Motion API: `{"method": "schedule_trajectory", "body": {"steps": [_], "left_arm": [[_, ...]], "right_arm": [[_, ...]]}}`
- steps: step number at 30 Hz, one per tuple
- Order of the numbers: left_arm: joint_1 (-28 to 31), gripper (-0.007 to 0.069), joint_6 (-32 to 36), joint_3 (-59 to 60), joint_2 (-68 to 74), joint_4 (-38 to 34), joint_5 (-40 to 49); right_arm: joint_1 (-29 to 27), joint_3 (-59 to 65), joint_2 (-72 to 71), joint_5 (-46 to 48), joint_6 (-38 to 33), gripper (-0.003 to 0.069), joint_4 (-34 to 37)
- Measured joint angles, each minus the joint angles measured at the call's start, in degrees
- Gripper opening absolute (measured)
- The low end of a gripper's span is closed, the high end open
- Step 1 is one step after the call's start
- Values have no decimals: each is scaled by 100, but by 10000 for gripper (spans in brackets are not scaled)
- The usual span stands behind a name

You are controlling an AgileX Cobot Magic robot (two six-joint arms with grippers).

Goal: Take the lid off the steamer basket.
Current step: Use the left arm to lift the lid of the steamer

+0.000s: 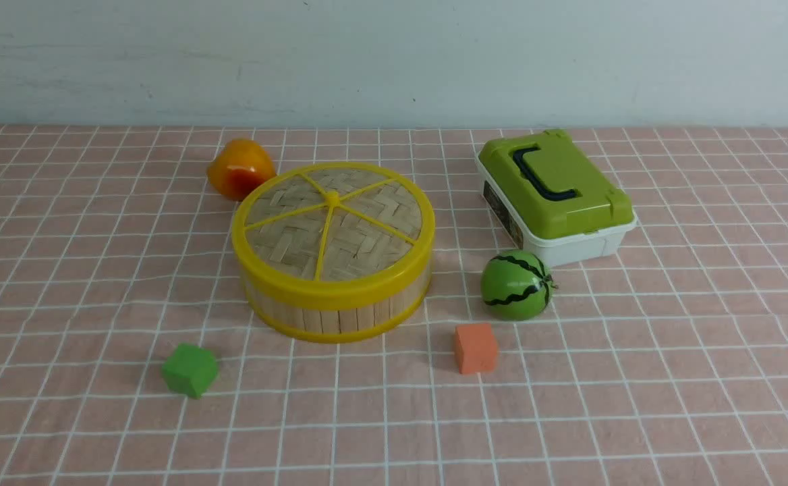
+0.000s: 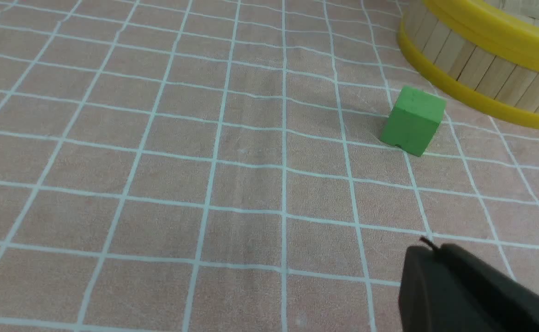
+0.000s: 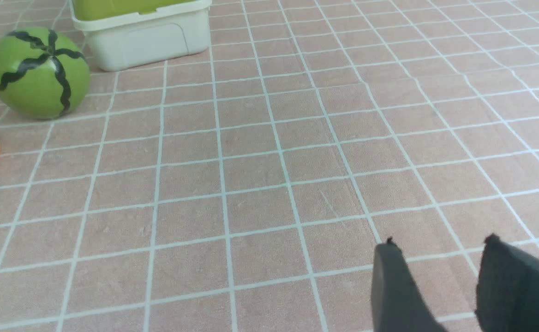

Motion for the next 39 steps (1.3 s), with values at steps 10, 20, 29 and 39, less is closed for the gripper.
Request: {"method": "schedule_trajectory", "body": {"steps": [10, 20, 29, 39], "left_arm": [[0, 8, 0, 0, 0, 0, 0], [0, 8, 0, 0, 0, 0, 0], [0, 13, 0, 0, 0, 41, 0], [0, 17, 0, 0, 0, -35, -542]], "right_arm": [[0, 0, 0, 0, 0, 241, 0], [0, 0, 0, 0, 0, 241, 0], [0, 0, 0, 0, 0, 241, -5], [0, 0, 0, 0, 0, 241, -5]]}}
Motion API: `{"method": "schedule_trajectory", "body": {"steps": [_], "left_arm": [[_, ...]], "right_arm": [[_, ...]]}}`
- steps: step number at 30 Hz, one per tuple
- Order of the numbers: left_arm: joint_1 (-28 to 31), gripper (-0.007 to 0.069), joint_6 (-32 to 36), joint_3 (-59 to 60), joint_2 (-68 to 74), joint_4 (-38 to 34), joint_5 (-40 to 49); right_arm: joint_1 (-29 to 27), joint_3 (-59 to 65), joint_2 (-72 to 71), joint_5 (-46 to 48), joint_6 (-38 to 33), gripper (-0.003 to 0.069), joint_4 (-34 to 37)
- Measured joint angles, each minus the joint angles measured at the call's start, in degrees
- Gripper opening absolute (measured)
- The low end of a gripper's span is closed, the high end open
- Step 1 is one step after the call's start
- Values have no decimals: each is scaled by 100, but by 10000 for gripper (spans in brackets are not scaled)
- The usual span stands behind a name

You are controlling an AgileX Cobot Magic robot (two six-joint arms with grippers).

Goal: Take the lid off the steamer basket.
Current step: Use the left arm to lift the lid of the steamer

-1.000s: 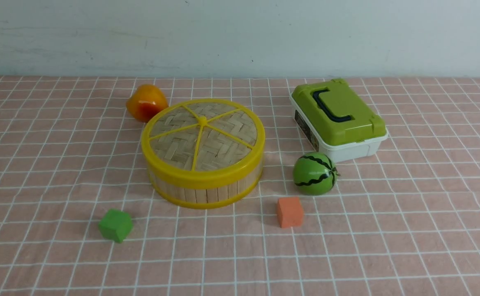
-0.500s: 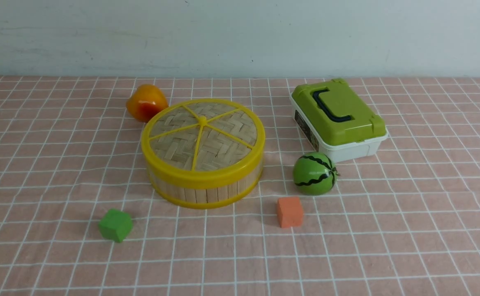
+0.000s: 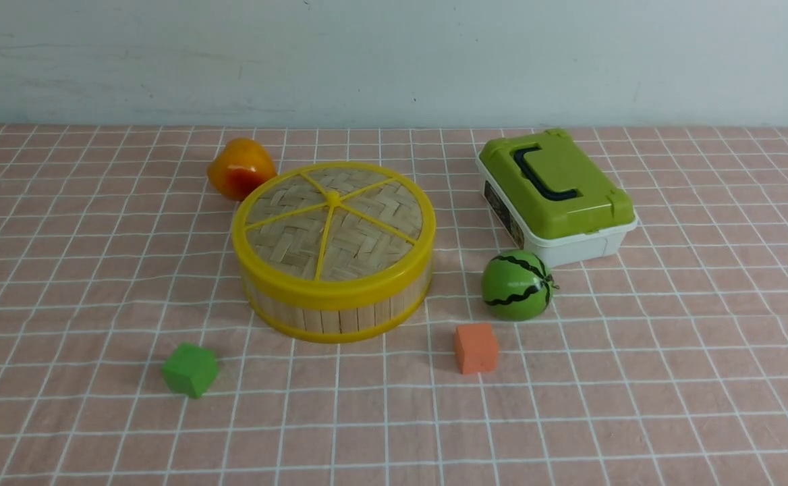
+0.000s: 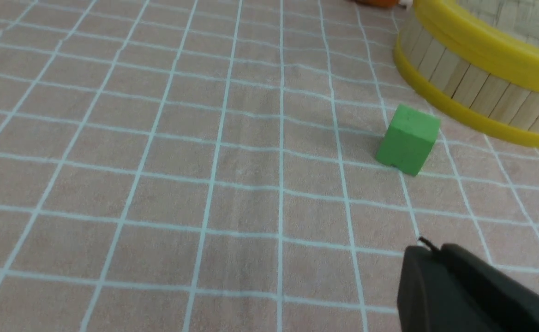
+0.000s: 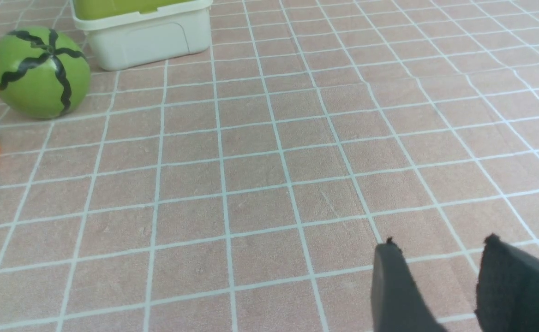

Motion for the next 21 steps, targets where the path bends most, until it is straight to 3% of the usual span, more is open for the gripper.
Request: {"method": "schedule_trajectory", "body": {"steps": [7, 10, 11, 12, 15, 16, 21], "left_arm": [[0, 18, 0, 0, 0, -181, -2767], [0, 20, 0, 0, 0, -198, -5016], [0, 20, 0, 0, 0, -198, -5128], [0, 22, 0, 0, 0, -204, -5990], [0, 22, -35, 0, 0, -204, -7025], [0, 22, -184, 0, -6, -204, -7855], [0, 24, -679, -72, -6, -204, -8432]], "right_arm": [[0, 0, 0, 0, 0, 241, 0], [0, 0, 0, 0, 0, 241, 0], [0, 0, 0, 0, 0, 241, 0], [0, 0, 0, 0, 0, 241, 0], [0, 0, 0, 0, 0, 241, 0], [0, 0, 0, 0, 0, 241, 0], [0, 0, 0, 0, 0, 241, 0]]}}
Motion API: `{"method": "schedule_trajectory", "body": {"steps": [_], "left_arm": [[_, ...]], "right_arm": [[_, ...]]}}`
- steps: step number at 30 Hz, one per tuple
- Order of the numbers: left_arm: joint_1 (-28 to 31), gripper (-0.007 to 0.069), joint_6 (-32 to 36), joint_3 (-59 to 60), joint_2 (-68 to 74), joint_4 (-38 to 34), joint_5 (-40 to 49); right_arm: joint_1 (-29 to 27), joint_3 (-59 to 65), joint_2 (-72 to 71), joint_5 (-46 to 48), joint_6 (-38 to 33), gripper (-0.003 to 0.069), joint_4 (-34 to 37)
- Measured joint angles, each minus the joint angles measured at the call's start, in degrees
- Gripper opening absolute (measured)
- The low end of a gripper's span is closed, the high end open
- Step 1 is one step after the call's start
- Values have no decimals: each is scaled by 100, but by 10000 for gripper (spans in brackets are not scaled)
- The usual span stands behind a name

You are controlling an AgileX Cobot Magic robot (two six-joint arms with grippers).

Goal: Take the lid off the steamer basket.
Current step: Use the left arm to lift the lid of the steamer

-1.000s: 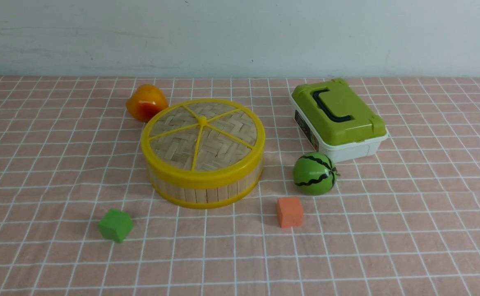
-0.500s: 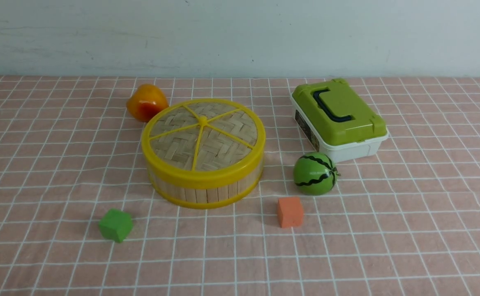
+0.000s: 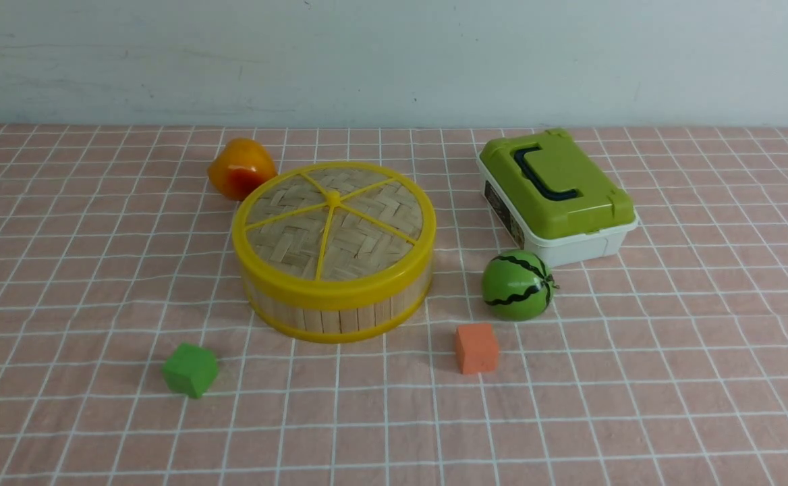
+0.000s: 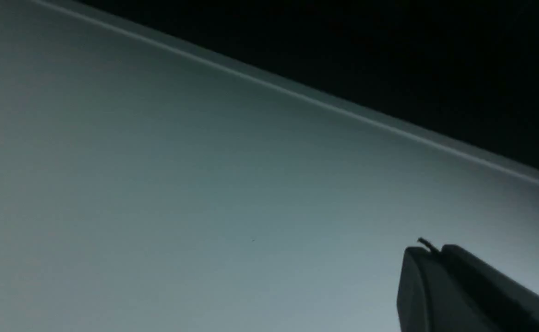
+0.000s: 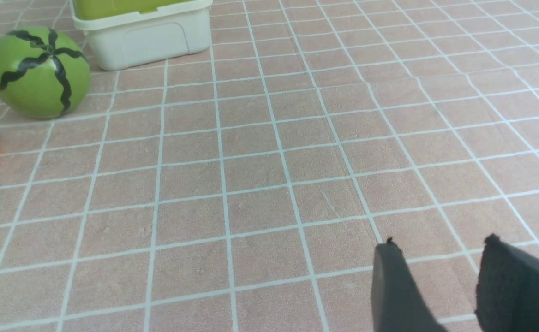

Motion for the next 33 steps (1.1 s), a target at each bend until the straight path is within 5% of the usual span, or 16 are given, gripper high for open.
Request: {"method": "schedule_trajectory", "body": {"steps": [11, 14, 25, 33], "left_arm": [[0, 39, 173, -2922, 1069, 70, 6915], [0, 40, 206, -3099, 1640, 90, 7778], [-2, 7, 156, -3676, 4188, -376, 8280], [-19, -13, 1319, -5741, 6915, -1279, 10329]], "right_arm": [[0, 0, 0, 0, 0, 241, 5], [0, 0, 0, 0, 0, 241, 5], [0, 0, 0, 0, 0, 241, 5], [0, 0, 0, 0, 0, 241, 5]]}}
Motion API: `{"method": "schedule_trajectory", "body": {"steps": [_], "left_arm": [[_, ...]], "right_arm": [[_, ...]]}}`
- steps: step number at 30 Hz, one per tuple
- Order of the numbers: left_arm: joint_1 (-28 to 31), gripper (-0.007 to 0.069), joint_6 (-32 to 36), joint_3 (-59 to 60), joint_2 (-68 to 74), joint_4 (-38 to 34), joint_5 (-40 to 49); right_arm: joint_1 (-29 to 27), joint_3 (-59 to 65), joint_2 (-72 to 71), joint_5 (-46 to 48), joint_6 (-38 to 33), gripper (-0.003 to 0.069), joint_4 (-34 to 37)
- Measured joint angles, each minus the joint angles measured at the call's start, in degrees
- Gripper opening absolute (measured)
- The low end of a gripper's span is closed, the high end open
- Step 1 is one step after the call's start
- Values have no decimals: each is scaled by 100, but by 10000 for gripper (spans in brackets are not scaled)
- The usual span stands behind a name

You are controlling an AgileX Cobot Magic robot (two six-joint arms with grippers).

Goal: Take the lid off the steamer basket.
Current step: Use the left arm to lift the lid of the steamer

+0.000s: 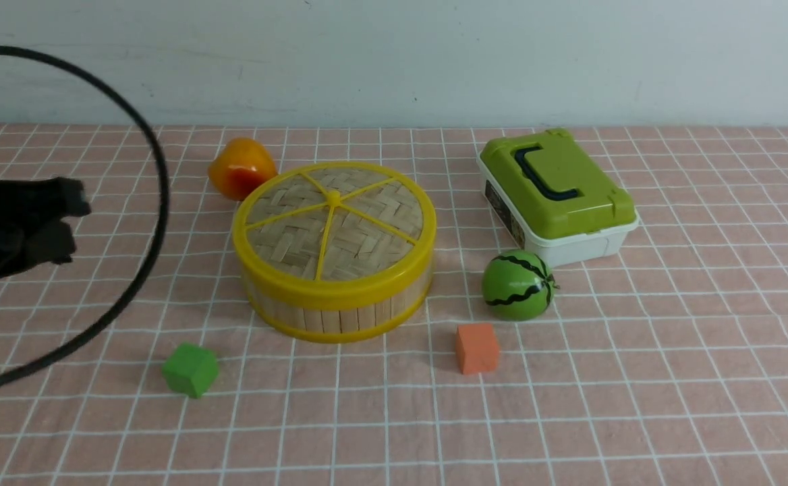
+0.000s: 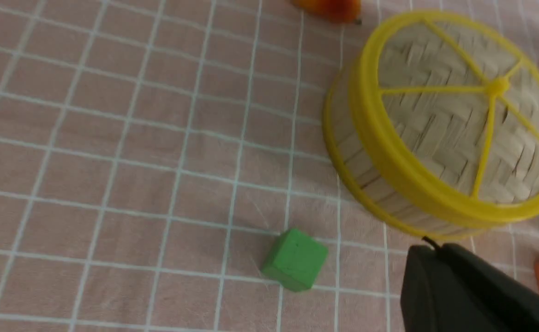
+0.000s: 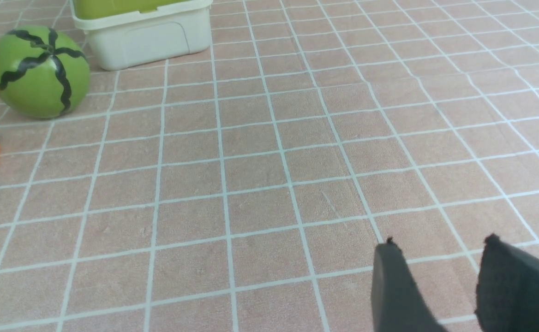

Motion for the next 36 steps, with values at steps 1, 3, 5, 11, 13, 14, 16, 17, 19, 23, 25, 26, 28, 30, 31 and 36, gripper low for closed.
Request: {"method": "schedule_trajectory", "body": {"steps": [1, 3, 5, 11, 13, 14, 16, 17, 19, 23, 25, 26, 28, 30, 31, 36], "left_arm": [[3, -13, 217, -290, 329, -253, 193], [3, -13, 596, -741, 913, -632, 503], [-65, -13, 895, -1218, 1474, -840, 828], [-852, -13, 762, -2645, 2693, -216, 970], [-1098, -13, 616, -2886, 2863, 96, 887], [-1126, -13, 601, -2951, 2885, 136, 864], [-1442, -13, 410, -3344, 3182, 600, 687], [-1568, -13, 339, -3515, 3366, 774, 556], [-1668, -12, 254, -3720, 3568, 933, 453], [-1818, 52, 51, -4264, 4145, 1108, 403], [-1832, 120, 19, -4452, 4374, 1115, 409], [-1838, 152, 13, -4521, 4448, 1121, 409], [-1838, 219, 8, -4608, 4565, 1121, 409], [-1838, 311, -1, -4663, 4636, 1139, 398], [-1838, 318, -1, -4663, 4636, 1139, 398], [-1838, 379, -1, -4720, 4639, 1139, 557]], "right_arm": [[0, 0, 0, 0, 0, 241, 0], [0, 0, 0, 0, 0, 241, 0], [0, 0, 0, 0, 0, 241, 0], [0, 0, 0, 0, 0, 241, 0], [0, 0, 0, 0, 0, 241, 0], [0, 0, 0, 0, 0, 241, 0], [0, 0, 0, 0, 0, 241, 0], [0, 0, 0, 0, 0, 241, 0], [0, 0, 0, 0, 0, 241, 0], [0, 0, 0, 0, 0, 241, 0], [0, 0, 0, 0, 0, 241, 0], [0, 0, 0, 0, 0, 241, 0], [0, 0, 0, 0, 0, 241, 0], [0, 0, 0, 0, 0, 241, 0], [0, 0, 0, 0, 0, 241, 0], [0, 0, 0, 0, 0, 241, 0]]}}
